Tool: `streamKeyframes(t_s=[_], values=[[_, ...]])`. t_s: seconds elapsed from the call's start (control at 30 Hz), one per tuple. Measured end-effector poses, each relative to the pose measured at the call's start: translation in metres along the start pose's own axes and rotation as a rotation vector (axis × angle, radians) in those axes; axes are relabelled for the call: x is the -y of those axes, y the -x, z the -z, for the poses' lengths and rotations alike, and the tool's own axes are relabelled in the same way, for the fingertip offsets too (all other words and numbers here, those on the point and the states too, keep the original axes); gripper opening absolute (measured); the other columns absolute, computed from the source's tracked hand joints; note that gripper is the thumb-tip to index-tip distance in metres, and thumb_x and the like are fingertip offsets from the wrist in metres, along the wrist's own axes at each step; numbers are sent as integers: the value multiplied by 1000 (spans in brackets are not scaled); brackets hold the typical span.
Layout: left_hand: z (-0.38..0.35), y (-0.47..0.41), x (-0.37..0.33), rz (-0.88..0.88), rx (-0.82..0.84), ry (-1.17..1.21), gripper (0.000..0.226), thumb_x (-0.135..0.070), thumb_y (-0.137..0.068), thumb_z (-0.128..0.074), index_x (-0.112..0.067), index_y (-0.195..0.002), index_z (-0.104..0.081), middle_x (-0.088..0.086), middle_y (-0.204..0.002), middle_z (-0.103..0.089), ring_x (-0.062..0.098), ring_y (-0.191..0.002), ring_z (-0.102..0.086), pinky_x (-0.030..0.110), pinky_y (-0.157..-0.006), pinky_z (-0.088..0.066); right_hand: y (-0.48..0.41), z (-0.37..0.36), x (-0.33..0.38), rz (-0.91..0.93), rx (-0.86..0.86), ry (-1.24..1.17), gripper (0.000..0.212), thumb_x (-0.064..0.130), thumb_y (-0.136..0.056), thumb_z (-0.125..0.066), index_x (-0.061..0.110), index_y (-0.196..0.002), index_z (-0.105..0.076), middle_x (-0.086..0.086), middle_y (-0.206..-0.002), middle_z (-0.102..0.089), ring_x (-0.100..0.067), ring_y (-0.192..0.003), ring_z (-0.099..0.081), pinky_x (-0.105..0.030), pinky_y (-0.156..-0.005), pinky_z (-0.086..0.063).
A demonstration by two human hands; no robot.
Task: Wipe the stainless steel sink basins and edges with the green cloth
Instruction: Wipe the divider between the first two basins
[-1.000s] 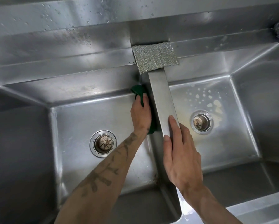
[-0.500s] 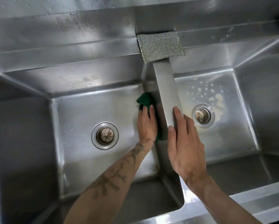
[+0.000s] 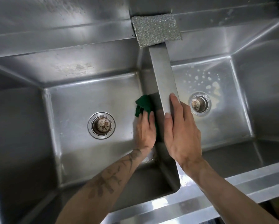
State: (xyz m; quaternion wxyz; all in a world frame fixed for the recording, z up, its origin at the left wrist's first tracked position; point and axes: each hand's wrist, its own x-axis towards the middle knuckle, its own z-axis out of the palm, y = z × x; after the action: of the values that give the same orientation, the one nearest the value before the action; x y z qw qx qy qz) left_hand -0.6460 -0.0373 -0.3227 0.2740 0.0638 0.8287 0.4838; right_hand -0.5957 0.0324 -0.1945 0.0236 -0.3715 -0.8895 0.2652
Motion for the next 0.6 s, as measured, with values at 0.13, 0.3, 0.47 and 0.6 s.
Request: streamKeyframes(t_s=[0.13, 0.3, 0.47, 0.6], values=[[11, 34, -21, -4, 59, 247, 15, -23, -111, -48, -20, -98, -56, -3, -90, -60, 8, -80, -55, 26, -77, -45, 0, 1, 2, -12, 28, -16, 57, 46, -104, -25, 34, -159, -26, 5, -150, -42, -23, -127, -53, -53, -89, -55], [0, 29, -9, 84, 28, 186, 23, -28, -112, -46, -8, -110, -57, 3, -97, -66, 8, -81, -56, 36, -79, -48, -1, 3, 3, -22, 29, -28, 60, 48, -102, -24, 33, -159, -28, 4, -150, -43, -22, -129, -52, -52, -91, -55], [16, 43, -28, 23, 28, 316, 24, -34, -111, -43, -20, -112, -62, 1, -100, -70, 24, -94, -65, 48, -90, -54, -1, 3, 2, -26, 31, -30, 56, 45, -104, -26, 35, -159, -27, 4, -151, -43, -23, -130, -52, -53, -93, -54], [26, 64, -46, -79, 72, 392, 24, -33, -111, -42, -24, -114, -63, -6, -102, -70, 13, -96, -66, 32, -87, -53, 0, 1, 0, -23, 24, -37, 51, 36, -108, -30, 34, -158, -28, 5, -149, -44, -23, -127, -53, -52, -92, -53]])
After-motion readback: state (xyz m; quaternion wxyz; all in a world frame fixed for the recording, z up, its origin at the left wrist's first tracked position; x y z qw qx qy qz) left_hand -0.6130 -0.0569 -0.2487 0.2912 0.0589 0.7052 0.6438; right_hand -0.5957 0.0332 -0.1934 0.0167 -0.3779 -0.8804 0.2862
